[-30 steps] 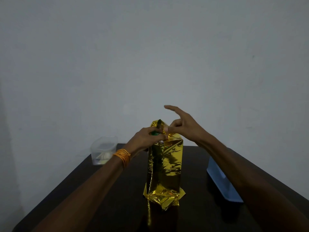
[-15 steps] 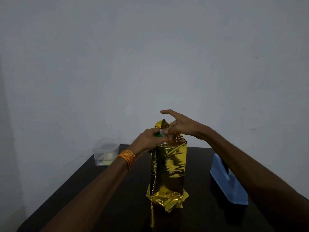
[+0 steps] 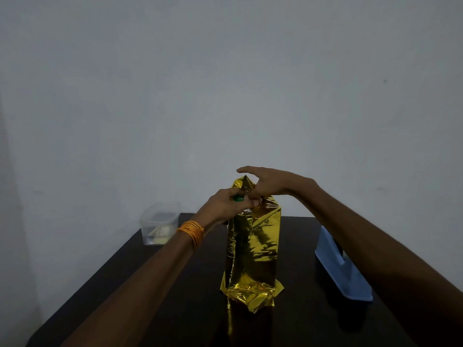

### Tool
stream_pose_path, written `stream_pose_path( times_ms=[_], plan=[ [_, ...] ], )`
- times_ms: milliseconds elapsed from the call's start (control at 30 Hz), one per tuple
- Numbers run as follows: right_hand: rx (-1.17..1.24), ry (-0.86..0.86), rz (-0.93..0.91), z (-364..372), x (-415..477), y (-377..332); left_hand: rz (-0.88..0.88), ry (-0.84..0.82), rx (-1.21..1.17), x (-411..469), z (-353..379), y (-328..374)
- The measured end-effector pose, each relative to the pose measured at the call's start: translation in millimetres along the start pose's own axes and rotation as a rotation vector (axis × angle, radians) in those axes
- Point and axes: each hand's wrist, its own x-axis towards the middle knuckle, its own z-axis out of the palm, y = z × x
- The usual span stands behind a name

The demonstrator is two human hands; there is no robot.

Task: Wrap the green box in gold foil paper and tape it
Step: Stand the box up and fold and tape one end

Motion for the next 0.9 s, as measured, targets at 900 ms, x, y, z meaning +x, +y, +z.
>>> stream_pose_path(
  times_ms=[900],
  plan=[
    [0.897,0.302,0.329,51,-28,35,-0.049,-0.011,-0.059,-8,-2,9]
  ],
)
